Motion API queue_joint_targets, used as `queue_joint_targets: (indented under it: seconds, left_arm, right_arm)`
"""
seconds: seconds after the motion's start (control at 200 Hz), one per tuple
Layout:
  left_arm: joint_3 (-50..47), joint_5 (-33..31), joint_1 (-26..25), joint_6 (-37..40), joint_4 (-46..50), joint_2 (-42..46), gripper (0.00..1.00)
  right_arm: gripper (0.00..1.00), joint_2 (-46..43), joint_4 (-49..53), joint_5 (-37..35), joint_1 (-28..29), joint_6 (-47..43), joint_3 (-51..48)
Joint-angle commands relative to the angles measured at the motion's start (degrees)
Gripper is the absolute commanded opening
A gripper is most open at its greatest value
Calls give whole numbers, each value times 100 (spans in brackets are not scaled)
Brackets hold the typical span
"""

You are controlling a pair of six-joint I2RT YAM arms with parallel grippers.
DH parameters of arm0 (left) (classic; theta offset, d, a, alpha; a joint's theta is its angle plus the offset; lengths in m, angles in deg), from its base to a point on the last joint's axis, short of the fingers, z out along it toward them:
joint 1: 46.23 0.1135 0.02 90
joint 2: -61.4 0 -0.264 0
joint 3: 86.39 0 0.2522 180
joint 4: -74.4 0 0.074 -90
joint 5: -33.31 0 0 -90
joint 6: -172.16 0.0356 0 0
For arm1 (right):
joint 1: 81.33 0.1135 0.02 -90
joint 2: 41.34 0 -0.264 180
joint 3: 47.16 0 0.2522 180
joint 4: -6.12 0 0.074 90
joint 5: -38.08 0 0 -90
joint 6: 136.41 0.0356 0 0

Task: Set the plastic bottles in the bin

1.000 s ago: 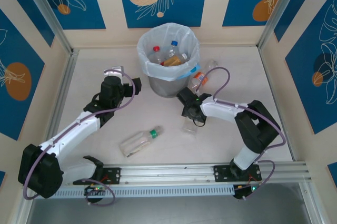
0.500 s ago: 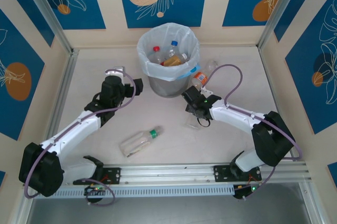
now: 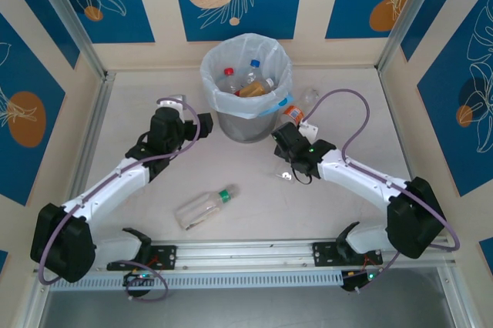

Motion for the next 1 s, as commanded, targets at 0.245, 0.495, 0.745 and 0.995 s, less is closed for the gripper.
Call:
queue_joint_targets:
  seconds: [0.245,0.495,0.745,0.995]
  left_arm:
    - [60,-147,51,-305,-231,87,99]
    - [53,-138,54,-260,-105,128,99]
    - [185,-33,60,-279,160,92,99]
    - [169,-44,60,-315,223,187,99]
  right_arm:
    - [43,-831,-866,-265,-229,-1317,211]
    - [43,-1105,-1441,-44,-337,-2048,402]
    - [44,-1097,-1955,1442,-966,-2910,1029]
    - [44,-507,-1976,2888,-1751,-3229,1987]
